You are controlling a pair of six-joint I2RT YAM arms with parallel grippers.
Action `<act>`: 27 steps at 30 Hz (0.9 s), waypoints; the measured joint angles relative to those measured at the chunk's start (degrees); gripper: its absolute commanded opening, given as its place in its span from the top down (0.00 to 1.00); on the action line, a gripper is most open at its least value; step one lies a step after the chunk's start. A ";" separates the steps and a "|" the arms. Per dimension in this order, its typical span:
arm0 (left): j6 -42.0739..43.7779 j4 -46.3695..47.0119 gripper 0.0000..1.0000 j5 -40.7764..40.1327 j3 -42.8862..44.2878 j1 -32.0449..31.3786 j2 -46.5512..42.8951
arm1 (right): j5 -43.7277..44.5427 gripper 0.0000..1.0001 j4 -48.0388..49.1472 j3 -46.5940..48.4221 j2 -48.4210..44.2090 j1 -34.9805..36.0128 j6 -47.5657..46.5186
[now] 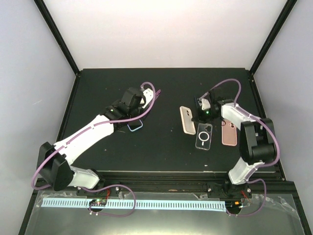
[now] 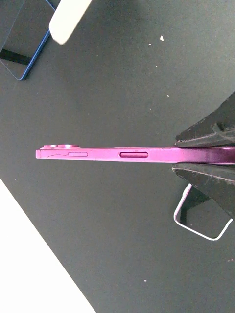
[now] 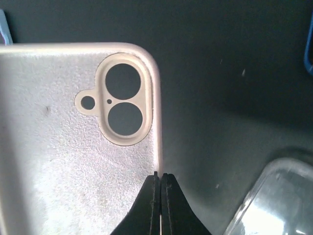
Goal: Take the phone out of the phone case
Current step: Pick up the phone case from the center of the board, then place the phone case at the center of the board.
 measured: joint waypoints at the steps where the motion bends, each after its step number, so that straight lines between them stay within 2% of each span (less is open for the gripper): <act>1: -0.02 0.02 0.98 0.02 0.13 0.00 0.20 | -0.11 0.99 1.25 -2.27 -1.97 0.20 0.76; 8: -0.35 0.07 0.99 0.02 0.44 0.00 0.59 | 3.52 0.99 5.97 -11.85 -8.26 5.75 7.82; 18: -0.39 0.09 0.98 -0.02 0.44 0.00 0.57 | 12.07 0.99 10.01 -14.36 -8.59 10.91 15.96; 25: -0.42 0.33 0.98 -0.02 0.33 0.00 0.57 | 14.19 0.99 10.05 -14.08 -6.21 13.22 17.35; 27: -0.42 0.35 0.99 0.00 0.33 0.00 0.57 | 14.75 0.82 10.12 -13.99 -5.60 13.88 17.55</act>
